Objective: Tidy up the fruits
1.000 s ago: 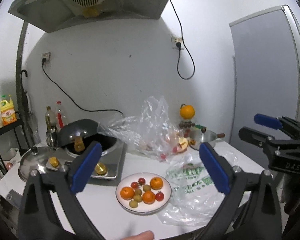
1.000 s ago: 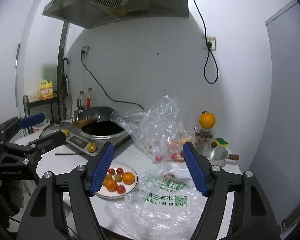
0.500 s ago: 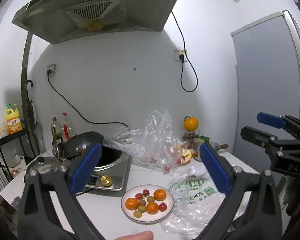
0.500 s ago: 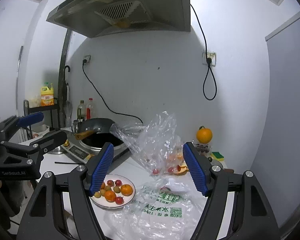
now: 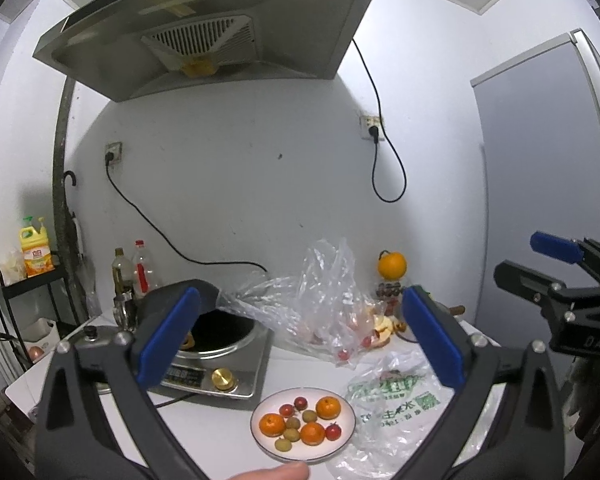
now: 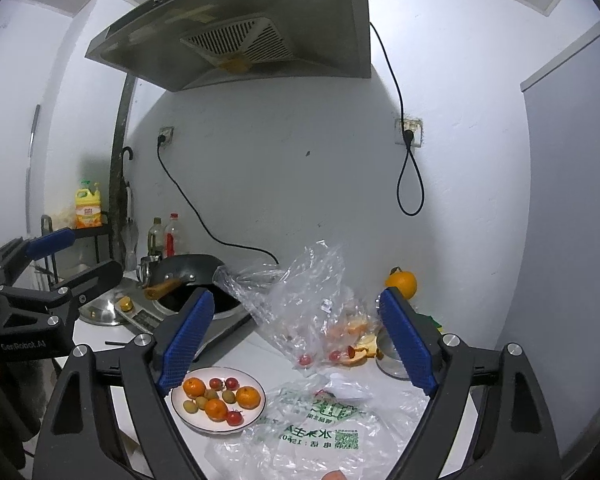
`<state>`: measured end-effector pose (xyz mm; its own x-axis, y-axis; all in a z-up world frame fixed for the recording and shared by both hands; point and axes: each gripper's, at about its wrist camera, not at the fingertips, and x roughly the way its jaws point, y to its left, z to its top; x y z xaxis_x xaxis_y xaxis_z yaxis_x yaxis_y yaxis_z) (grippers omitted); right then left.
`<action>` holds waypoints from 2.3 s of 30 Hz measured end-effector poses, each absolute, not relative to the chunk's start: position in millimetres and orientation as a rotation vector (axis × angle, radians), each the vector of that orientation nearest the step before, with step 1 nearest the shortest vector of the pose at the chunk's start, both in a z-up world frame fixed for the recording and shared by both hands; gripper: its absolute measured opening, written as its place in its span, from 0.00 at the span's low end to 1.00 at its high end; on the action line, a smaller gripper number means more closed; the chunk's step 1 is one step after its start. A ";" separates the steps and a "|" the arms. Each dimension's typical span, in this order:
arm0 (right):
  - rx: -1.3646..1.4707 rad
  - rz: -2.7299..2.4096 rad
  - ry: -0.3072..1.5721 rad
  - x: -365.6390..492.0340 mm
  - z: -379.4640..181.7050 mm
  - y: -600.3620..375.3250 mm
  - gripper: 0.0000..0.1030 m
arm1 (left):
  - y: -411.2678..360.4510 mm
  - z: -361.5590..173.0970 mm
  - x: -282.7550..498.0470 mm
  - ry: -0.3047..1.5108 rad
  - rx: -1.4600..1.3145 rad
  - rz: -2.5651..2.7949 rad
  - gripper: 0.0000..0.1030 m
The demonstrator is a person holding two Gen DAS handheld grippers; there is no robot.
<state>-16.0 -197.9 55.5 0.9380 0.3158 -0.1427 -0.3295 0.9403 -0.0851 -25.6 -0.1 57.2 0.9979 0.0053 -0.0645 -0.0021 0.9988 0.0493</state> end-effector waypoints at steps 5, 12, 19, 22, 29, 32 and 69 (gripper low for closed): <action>-0.110 0.326 0.128 -15.2 56.2 -197.6 0.85 | 0.4 58.4 -27.1 0.056 0.048 0.004 0.99; -0.108 0.316 0.127 -16.3 57.4 -200.8 0.85 | -1.5 58.6 -26.3 0.054 0.053 0.000 0.99; -0.109 0.313 0.126 -16.8 57.5 -200.8 0.85 | -1.4 57.3 -25.0 0.063 0.050 -0.010 0.99; -0.111 0.313 0.126 -17.6 57.8 -200.9 0.85 | -1.6 56.7 -25.1 0.066 0.053 -0.013 0.99; -0.110 0.312 0.127 -17.7 58.0 -201.0 0.85 | -1.2 57.0 -24.5 0.072 0.055 -0.019 0.99; -0.110 0.313 0.127 -17.2 57.8 -200.8 0.85 | -1.6 56.8 -24.4 0.072 0.056 -0.021 0.99; -0.110 0.312 0.129 -16.7 58.9 -200.7 0.85 | -3.0 55.9 -23.6 0.072 0.058 -0.022 0.99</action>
